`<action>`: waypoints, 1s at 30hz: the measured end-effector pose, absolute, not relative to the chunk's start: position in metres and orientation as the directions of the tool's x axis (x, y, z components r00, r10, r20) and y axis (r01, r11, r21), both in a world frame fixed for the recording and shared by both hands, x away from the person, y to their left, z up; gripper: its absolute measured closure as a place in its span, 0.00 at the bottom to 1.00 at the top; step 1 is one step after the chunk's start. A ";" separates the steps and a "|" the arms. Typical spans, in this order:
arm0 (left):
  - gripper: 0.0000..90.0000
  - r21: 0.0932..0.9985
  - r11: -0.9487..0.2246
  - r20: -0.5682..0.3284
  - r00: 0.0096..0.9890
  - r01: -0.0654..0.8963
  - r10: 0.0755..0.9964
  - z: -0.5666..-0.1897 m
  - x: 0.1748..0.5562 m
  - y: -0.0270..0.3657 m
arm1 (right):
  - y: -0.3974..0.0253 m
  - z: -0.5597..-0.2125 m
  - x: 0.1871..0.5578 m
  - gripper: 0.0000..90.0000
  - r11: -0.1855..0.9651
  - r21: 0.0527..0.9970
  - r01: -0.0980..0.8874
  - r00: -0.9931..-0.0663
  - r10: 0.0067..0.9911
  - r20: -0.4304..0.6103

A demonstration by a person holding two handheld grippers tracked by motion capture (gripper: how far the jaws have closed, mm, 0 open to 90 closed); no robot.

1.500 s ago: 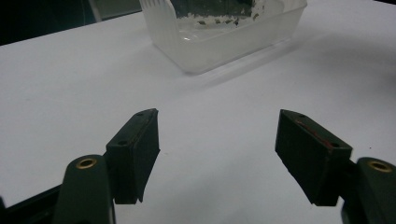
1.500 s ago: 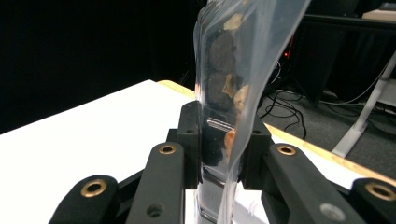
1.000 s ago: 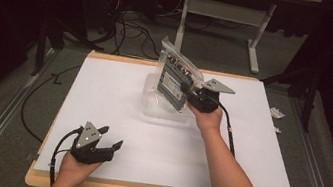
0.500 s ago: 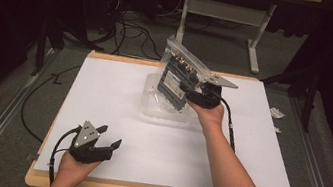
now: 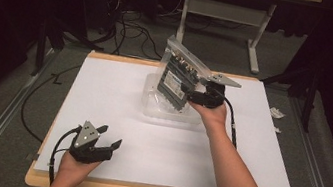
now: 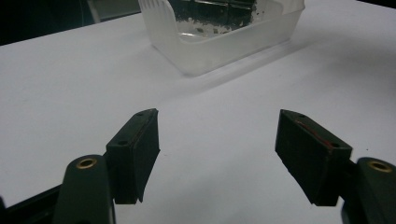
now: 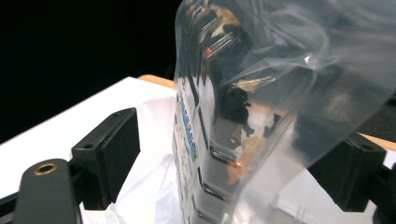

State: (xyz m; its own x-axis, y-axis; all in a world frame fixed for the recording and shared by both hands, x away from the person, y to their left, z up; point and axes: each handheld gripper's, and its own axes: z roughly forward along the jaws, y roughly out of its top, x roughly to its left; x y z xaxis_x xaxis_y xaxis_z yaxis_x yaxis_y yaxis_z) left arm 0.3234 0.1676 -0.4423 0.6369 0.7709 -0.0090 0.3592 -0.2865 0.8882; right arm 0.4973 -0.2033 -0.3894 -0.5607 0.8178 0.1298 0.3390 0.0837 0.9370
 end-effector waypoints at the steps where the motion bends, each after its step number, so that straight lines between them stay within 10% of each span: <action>1: 0.34 0.888 -0.285 -0.011 0.637 0.360 0.771 -0.442 0.323 0.167 | -0.203 -0.389 0.496 0.17 0.089 0.936 0.340 -0.560 0.819 0.125; 30: 0.33 0.886 -0.281 -0.022 0.636 0.370 0.771 -0.442 0.323 0.166 | -0.267 -0.380 0.403 0.04 0.088 0.945 0.314 -0.556 0.824 0.108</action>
State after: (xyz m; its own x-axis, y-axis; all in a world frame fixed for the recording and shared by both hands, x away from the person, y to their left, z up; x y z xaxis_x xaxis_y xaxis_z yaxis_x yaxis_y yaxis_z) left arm 0.3230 0.1663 -0.4419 0.6362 0.7712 -0.0216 0.3702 -0.2806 0.8856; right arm 0.4034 -0.2672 -0.3798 -0.5557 0.8243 0.1082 0.3141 0.0876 0.9453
